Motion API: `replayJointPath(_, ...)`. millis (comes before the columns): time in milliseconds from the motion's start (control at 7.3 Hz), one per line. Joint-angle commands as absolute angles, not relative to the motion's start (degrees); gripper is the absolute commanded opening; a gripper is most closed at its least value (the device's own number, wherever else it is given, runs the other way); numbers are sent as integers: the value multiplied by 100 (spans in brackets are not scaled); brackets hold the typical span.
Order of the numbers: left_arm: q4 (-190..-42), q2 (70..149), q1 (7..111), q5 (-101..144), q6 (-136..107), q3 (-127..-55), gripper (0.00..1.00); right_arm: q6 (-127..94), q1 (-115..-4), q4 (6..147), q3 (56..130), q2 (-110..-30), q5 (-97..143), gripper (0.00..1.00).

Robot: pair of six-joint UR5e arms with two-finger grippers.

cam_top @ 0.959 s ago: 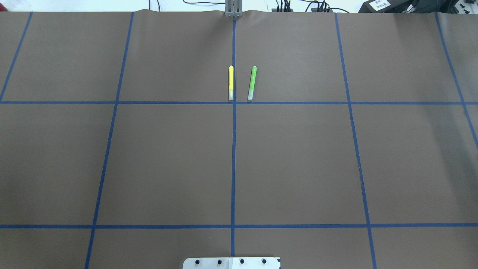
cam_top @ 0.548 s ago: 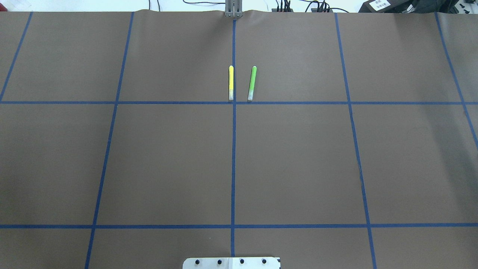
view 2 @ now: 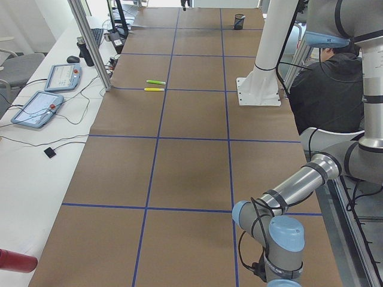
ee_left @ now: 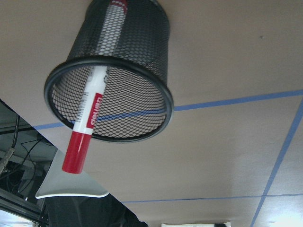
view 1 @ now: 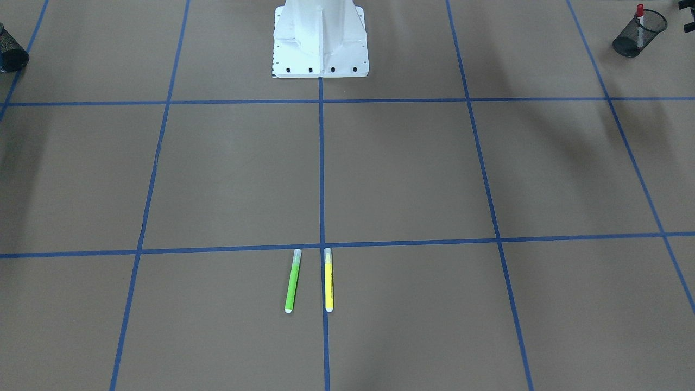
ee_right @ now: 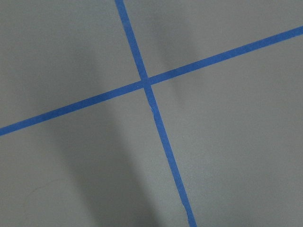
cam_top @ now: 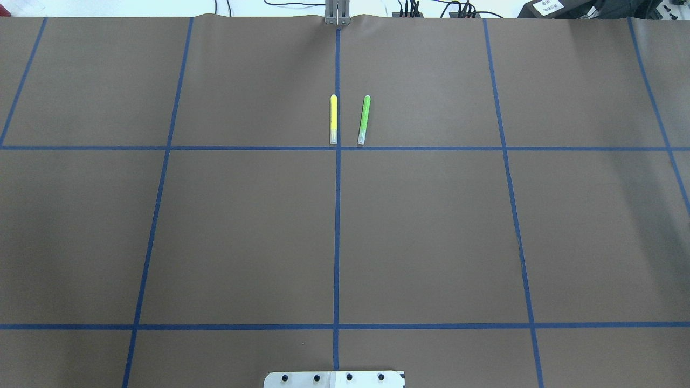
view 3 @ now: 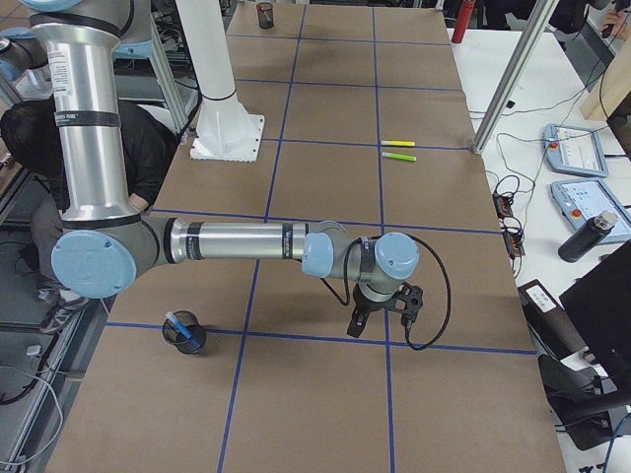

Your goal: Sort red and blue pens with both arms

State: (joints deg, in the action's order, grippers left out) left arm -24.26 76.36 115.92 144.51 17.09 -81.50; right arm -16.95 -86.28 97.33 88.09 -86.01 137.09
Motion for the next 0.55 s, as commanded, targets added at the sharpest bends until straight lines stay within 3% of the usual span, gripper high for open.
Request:
replayJointPath(0, -3159, 8468, 11575, 14415, 1670, -8235, 100, -1627, -8622, 9738, 9042, -8613, 13702, 100)
replayJointPath(411, -5940, 8762, 11505, 14414, 1670, -8270, 100, -1679, -8142, 9694, 9219, -8570, 13676, 100)
